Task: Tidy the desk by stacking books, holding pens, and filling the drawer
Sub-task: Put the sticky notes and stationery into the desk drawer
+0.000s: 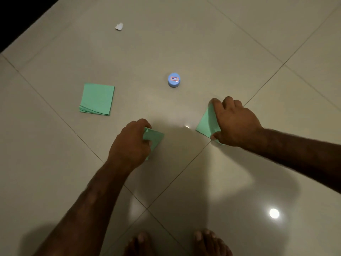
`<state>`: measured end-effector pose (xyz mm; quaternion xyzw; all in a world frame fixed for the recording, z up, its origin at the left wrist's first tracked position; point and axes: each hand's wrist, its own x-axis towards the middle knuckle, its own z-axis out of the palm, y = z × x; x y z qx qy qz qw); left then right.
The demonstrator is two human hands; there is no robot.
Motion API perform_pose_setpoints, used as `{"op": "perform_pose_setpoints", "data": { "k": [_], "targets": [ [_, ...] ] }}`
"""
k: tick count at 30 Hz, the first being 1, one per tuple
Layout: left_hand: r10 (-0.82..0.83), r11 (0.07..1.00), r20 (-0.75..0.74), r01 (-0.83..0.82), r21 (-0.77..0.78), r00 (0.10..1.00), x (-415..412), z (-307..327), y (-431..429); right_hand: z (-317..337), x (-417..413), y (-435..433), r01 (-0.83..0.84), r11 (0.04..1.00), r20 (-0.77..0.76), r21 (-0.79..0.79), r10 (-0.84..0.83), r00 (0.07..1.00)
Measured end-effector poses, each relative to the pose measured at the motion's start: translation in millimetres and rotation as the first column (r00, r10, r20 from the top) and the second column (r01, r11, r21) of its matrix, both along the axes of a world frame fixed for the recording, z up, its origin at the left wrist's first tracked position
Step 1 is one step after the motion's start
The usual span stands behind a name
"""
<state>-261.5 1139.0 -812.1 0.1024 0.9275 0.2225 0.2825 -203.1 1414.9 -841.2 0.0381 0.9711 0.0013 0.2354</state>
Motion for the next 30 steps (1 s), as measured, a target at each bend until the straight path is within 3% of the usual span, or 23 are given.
{"op": "perform_pose_setpoints", "data": {
  "k": [4, 8, 13, 18, 23, 30],
  "targets": [
    [0.039, 0.995, 0.069, -0.045, 0.090, 0.997, 1.3, 13.0, -1.6, 0.8, -6.9, 7.7, 0.215, 0.964, 0.044, -0.156, -0.211, 0.976],
    [0.034, 0.993, 0.148, -0.050, 0.106, 0.988, -20.6, 45.3, -16.3, 5.5, -11.6, 15.2, 0.337, 0.901, 0.142, -0.272, -0.309, 0.940],
    [0.170, 0.960, 0.197, -0.207, 0.189, 0.966, -50.4, 95.0, -35.6, 34.1, -36.0, 23.4, 0.243, 0.877, 0.273, -0.413, -0.136, 0.953],
    [0.212, 0.935, 0.217, -0.262, 0.240, 0.953, -59.7, 128.3, -32.5, 93.8, -68.5, -8.8, 0.109, 0.864, 0.144, -0.492, -0.042, 0.989],
    [0.287, 0.887, 0.230, -0.349, 0.302, 0.930, -69.3, 185.1, -30.4, 179.2, -97.5, -48.8, 0.090, 0.795, 0.039, -0.600, -0.083, 0.996],
    [0.383, 0.815, 0.304, -0.474, 0.334, 0.872, -50.3, 321.1, -67.9, 333.3, -97.0, -85.9, 0.185, 0.694, 0.119, -0.696, -0.143, 0.983]
  ]
}}
